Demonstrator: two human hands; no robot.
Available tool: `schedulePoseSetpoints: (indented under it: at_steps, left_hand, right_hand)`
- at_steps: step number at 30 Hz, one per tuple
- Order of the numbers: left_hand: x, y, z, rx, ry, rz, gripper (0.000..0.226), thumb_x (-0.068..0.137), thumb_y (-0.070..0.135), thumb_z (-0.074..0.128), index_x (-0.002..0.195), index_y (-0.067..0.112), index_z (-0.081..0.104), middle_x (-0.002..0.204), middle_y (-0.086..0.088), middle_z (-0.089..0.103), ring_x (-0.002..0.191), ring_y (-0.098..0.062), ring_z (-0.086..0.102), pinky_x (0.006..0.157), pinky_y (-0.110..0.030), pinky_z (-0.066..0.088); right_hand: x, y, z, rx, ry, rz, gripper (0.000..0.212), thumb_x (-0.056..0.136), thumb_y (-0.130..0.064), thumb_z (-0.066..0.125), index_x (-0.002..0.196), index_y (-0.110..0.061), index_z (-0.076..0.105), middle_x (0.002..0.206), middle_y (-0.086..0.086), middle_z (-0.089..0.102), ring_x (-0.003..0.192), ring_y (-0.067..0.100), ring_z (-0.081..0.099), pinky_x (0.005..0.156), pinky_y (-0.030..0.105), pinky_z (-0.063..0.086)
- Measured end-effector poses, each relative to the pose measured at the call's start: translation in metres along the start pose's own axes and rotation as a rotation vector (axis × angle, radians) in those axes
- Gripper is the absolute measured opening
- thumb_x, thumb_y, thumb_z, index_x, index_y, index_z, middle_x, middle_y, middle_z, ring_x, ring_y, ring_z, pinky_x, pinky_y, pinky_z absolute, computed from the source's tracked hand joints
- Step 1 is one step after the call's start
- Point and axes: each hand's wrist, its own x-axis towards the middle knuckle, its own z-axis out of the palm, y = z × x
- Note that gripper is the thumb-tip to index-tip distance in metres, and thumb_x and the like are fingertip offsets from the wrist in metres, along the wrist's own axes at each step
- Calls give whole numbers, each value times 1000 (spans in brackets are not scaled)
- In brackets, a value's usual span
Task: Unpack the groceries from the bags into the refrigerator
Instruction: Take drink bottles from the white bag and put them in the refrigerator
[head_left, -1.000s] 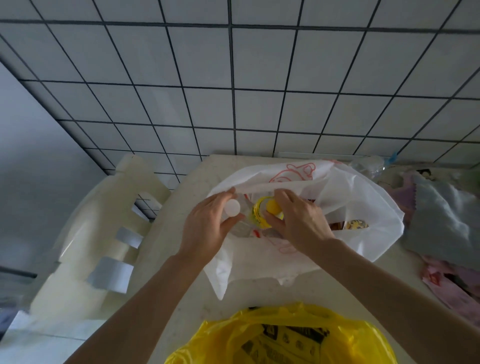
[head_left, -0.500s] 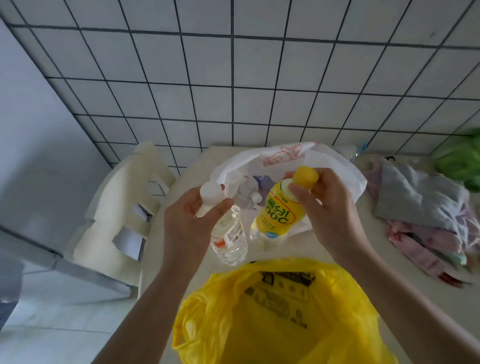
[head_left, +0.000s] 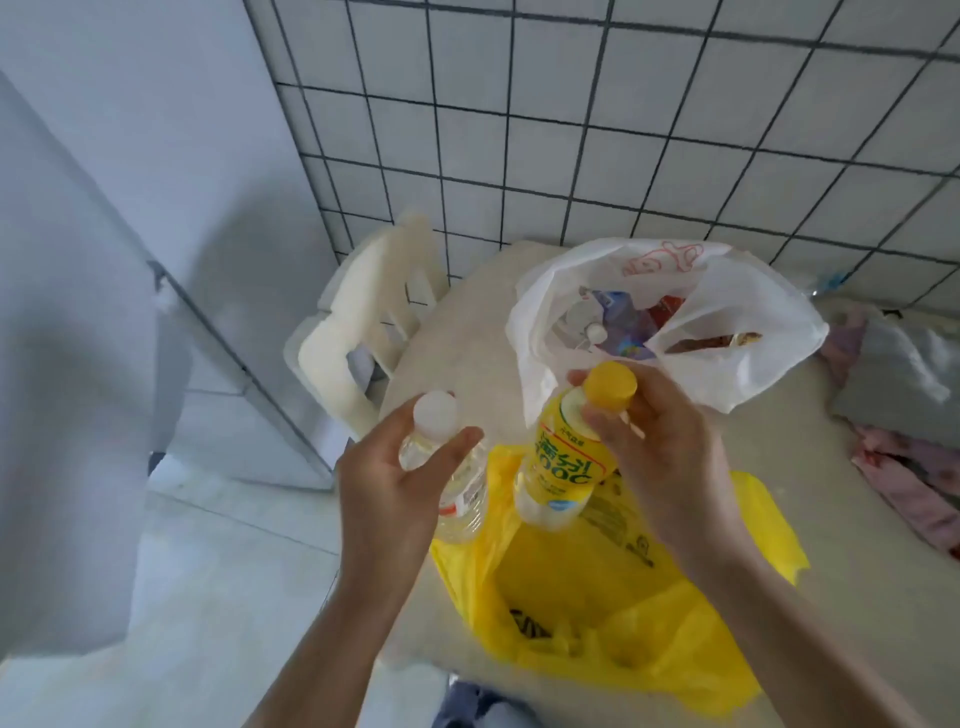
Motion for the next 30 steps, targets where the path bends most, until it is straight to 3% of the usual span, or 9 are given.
schedulePoseSetpoints:
  at_steps: [4, 9, 13, 16, 20, 23, 27, 30]
  left_hand:
    - [-48, -1, -27, 28, 144, -44, 30, 73, 13, 81, 101, 20, 74, 86, 21, 74, 80, 7, 67, 64, -4, 46]
    - [-106, -3, -60, 17, 319, -151, 30, 70, 12, 83, 93, 29, 75, 79, 15, 73, 71, 0, 64, 59, -8, 47]
    - [-148, -11, -90, 61, 487, -230, 36, 58, 34, 88, 90, 40, 73, 80, 22, 72, 78, -3, 67, 75, -22, 52]
    - [-178, -15, -115, 69, 585, -247, 33, 59, 36, 81, 90, 40, 73, 81, 23, 72, 84, -16, 70, 79, -34, 56]
    - [-221, -26, -162, 75, 688, -279, 36, 60, 35, 86, 93, 43, 74, 87, 23, 73, 84, -10, 70, 81, -35, 56]
    - [-258, -35, -206, 112, 730, -311, 38, 65, 26, 83, 99, 40, 72, 93, 25, 72, 85, -4, 68, 84, -33, 55]
    - [-308, -43, -271, 173, 789, -341, 39, 61, 38, 77, 100, 39, 71, 94, 31, 70, 81, 4, 64, 79, -19, 54]
    - [-342, -52, -316, 186, 836, -381, 40, 60, 42, 77, 100, 39, 72, 92, 29, 71, 84, -3, 66, 79, -24, 54]
  right_hand:
    - [-24, -3, 17, -43, -156, -39, 20, 88, -19, 65, 107, -26, 63, 109, -11, 70, 106, 8, 64, 82, 27, 55]
    - [-59, -8, 44, -104, -363, -105, 25, 87, -31, 64, 111, -27, 60, 108, -14, 69, 103, 8, 66, 83, 32, 56]
    - [-95, -12, 71, -122, -549, -136, 29, 85, -38, 60, 112, -28, 58, 110, -12, 69, 102, 13, 65, 81, 27, 54]
    - [-124, -12, 96, -109, -665, -147, 28, 85, -35, 62, 112, -27, 59, 110, -15, 69, 102, 11, 65, 82, 21, 52]
    - [-168, -12, 139, -147, -814, -163, 27, 88, -45, 61, 114, -39, 55, 112, -18, 68, 104, 10, 65, 84, 27, 55]
    - [-207, -14, 178, -88, -862, -145, 26, 88, -33, 64, 113, -30, 58, 114, -18, 67, 105, 9, 65, 85, 26, 54]
    - [-261, -19, 230, -30, -905, -99, 26, 86, -28, 65, 111, -24, 60, 112, -16, 68, 104, 12, 64, 82, 22, 53]
    - [-298, -23, 268, -9, -928, -87, 27, 85, -28, 65, 111, -24, 59, 111, -15, 69, 103, 11, 65, 79, 26, 55]
